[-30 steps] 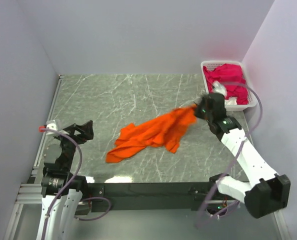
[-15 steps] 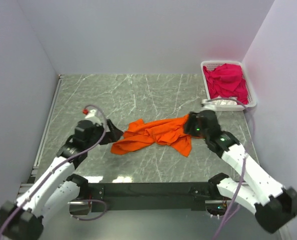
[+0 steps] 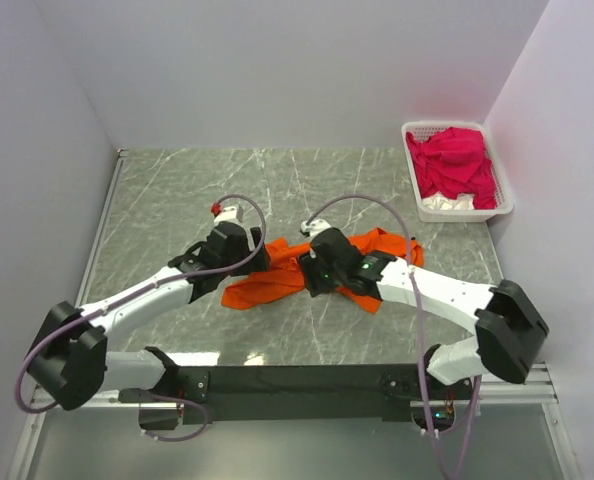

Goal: Fold and stack the t-shirts
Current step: Flatten the tshirt out

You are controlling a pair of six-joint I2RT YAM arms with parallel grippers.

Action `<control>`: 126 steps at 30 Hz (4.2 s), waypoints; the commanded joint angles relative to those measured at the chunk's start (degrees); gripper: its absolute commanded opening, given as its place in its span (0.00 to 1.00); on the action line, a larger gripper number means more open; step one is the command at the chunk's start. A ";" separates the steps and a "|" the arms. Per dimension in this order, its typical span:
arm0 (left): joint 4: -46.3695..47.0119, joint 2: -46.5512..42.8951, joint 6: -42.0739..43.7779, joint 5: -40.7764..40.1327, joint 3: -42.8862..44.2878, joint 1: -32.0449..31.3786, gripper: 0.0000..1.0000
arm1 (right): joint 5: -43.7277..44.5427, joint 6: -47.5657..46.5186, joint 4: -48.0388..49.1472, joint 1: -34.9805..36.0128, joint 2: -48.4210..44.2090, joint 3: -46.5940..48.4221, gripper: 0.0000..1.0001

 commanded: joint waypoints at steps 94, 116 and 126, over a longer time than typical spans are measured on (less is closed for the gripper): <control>-31.47 -10.36 22.51 -23.77 39.86 0.12 0.01 | 6.80 -13.22 -10.06 -19.57 -24.10 38.40 0.00; -7.26 22.48 21.50 -19.83 42.68 18.13 0.88 | 13.94 -8.48 -2.04 -24.14 20.06 50.70 0.52; -17.99 -6.89 0.47 -18.25 6.93 25.34 0.77 | 5.14 1.10 -4.34 -15.19 -0.68 16.51 0.64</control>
